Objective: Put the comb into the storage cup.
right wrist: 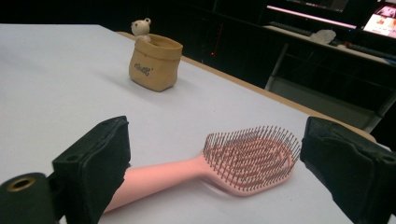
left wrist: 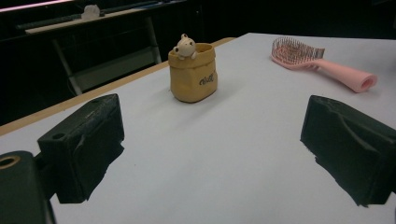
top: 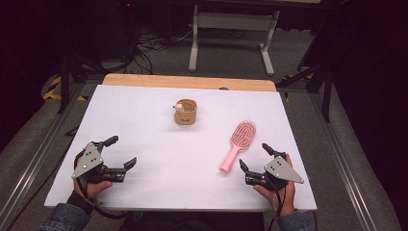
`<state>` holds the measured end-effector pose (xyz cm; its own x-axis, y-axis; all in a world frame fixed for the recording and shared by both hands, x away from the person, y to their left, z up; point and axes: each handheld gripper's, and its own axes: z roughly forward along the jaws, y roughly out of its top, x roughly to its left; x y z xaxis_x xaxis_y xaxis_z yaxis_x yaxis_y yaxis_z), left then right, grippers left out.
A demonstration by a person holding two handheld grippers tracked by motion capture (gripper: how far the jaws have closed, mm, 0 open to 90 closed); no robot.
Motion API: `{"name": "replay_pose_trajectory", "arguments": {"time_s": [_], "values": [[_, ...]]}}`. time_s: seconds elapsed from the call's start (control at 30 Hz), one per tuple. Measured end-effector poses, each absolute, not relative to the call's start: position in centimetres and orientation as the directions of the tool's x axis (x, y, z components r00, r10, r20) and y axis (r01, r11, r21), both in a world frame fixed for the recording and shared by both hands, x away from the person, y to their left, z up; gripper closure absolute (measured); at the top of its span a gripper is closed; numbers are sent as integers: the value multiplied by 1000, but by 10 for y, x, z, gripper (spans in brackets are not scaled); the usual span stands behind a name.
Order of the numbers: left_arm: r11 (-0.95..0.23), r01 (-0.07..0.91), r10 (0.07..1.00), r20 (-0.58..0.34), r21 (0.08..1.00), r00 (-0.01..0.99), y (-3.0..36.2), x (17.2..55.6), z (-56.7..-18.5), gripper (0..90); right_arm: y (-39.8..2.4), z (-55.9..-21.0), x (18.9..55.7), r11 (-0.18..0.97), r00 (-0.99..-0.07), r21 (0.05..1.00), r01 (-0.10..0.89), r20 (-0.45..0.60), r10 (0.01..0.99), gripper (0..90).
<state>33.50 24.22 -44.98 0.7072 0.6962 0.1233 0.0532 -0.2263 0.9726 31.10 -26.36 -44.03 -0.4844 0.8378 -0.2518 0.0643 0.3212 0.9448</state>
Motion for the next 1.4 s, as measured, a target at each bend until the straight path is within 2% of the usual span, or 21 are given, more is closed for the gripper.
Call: {"name": "replay_pose_trajectory", "arguments": {"time_s": [0.17,0.2,0.23,0.43,0.5,0.53,0.6,0.7,0.73,0.87,1.07,1.4], "values": [[-238,58,701,130,970,701,241,335,-451,70,-267,-440,312,293,-500,952,87,-212,839,275],[-238,58,701,130,970,701,241,335,-451,71,-267,-440,312,293,-500,952,87,-212,839,275],[-237,54,700,132,970,702,242,335,-451,71,-267,-440,313,296,-506,951,91,-211,836,337],[-246,58,697,135,968,704,242,335,-451,73,-263,-437,315,307,-525,944,119,-203,827,563],[-246,57,699,136,968,702,242,335,-452,74,-261,-436,317,312,-542,941,127,-198,817,622],[-246,57,697,136,968,704,242,335,-452,74,-261,-436,317,312,-542,941,127,-198,817,622],[-248,60,699,136,967,702,241,336,-453,74,-258,-434,319,330,-563,936,123,-208,799,726],[-253,64,698,136,965,703,240,336,-453,74,-255,-433,320,341,-574,932,123,-214,790,768],[-256,67,699,136,964,702,240,336,-453,74,-252,-431,323,351,-592,928,123,-214,777,834],[-255,68,698,135,965,703,240,335,-454,74,-247,-428,328,354,-619,926,133,-202,759,899],[-252,65,697,135,966,704,241,334,-454,77,-231,-425,343,397,-653,900,177,-194,732,900],[-246,66,699,130,967,703,242,335,-454,77,-195,-447,366,520,-726,806,283,-174,665,900]]}}
